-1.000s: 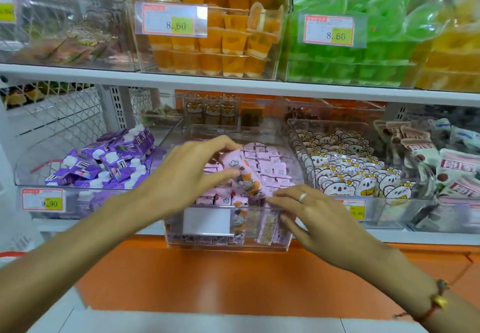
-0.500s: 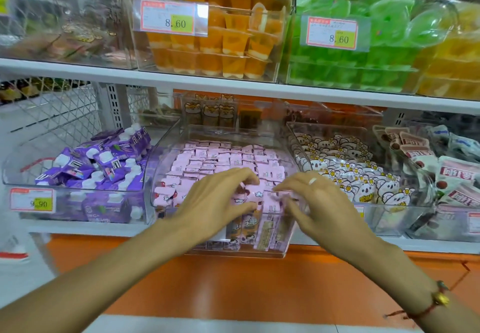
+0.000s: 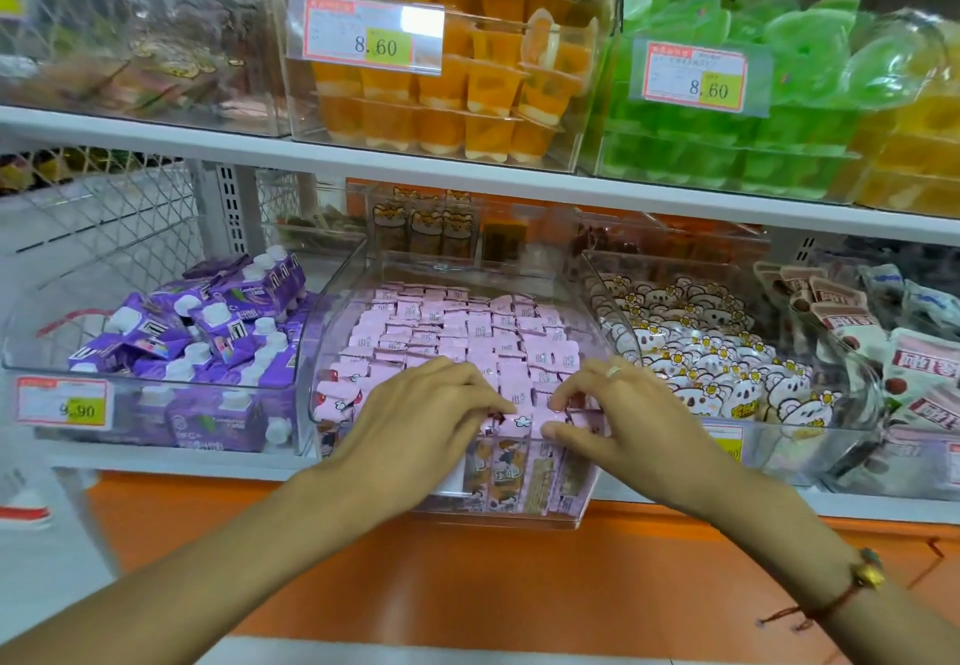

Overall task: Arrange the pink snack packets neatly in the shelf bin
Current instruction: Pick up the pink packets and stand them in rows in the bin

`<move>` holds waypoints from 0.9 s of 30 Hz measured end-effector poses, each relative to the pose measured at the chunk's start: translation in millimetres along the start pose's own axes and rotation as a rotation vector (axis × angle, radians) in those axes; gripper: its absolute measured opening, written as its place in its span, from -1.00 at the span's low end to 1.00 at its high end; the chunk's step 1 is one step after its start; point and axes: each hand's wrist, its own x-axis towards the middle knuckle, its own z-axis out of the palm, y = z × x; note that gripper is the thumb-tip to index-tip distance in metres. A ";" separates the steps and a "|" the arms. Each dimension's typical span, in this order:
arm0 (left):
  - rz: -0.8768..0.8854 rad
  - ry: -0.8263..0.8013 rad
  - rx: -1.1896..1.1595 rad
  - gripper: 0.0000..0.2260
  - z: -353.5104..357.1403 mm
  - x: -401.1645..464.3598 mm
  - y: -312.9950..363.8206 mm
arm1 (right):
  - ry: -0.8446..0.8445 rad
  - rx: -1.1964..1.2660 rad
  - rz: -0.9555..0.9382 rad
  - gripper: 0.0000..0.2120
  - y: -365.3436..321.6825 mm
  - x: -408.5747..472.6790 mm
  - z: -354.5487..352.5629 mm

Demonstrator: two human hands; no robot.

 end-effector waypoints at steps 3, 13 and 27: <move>-0.021 -0.019 -0.060 -0.73 1.7 -2.0 4.4 | -0.036 0.079 0.003 -0.83 1.2 2.9 0.1; 0.062 -0.096 -0.019 -0.66 -3.6 -14.5 4.3 | -0.064 0.165 0.042 -0.94 1.3 13.8 -7.2; 0.003 -0.059 -0.027 -0.72 -1.6 -7.6 12.3 | 0.328 0.527 0.097 -0.94 -15.4 1.9 -9.0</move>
